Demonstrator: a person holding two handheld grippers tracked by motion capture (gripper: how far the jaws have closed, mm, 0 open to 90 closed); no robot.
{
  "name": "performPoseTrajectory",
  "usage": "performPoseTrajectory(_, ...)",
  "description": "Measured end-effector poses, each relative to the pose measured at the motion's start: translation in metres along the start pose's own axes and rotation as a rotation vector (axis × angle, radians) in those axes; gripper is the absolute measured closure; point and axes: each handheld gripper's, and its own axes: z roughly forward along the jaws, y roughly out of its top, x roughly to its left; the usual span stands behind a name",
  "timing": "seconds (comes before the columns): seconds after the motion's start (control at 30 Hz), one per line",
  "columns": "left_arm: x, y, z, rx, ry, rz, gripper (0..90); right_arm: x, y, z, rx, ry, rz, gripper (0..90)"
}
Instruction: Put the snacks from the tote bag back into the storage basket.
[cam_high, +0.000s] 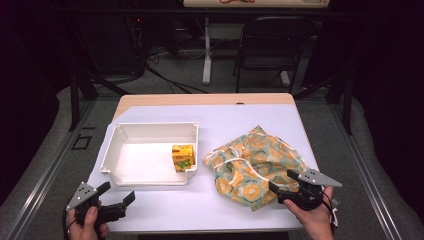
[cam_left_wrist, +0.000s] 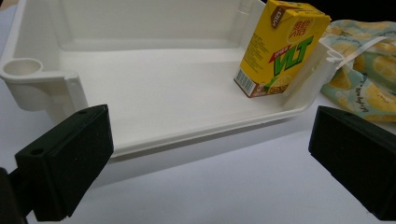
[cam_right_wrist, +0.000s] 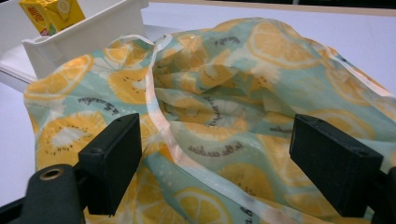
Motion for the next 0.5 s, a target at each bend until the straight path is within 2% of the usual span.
performPoseTrajectory(0.13, 0.003, -0.001, 0.002, 0.009, 0.000, 0.006, 0.2, -0.007, -0.002, -0.003, -0.001, -0.012, 0.015, 16.2)
performPoseTrajectory(0.2, 0.006, -0.002, 0.005, 0.009, -0.006, -0.019, 0.2, -0.011, -0.002, -0.003, -0.004, -0.011, 0.026, 16.1)
performPoseTrajectory(0.5, 0.001, -0.002, 0.009, 0.026, -0.007, 0.010, 0.2, -0.012, 0.001, -0.006, -0.035, -0.026, 0.031, 14.5)
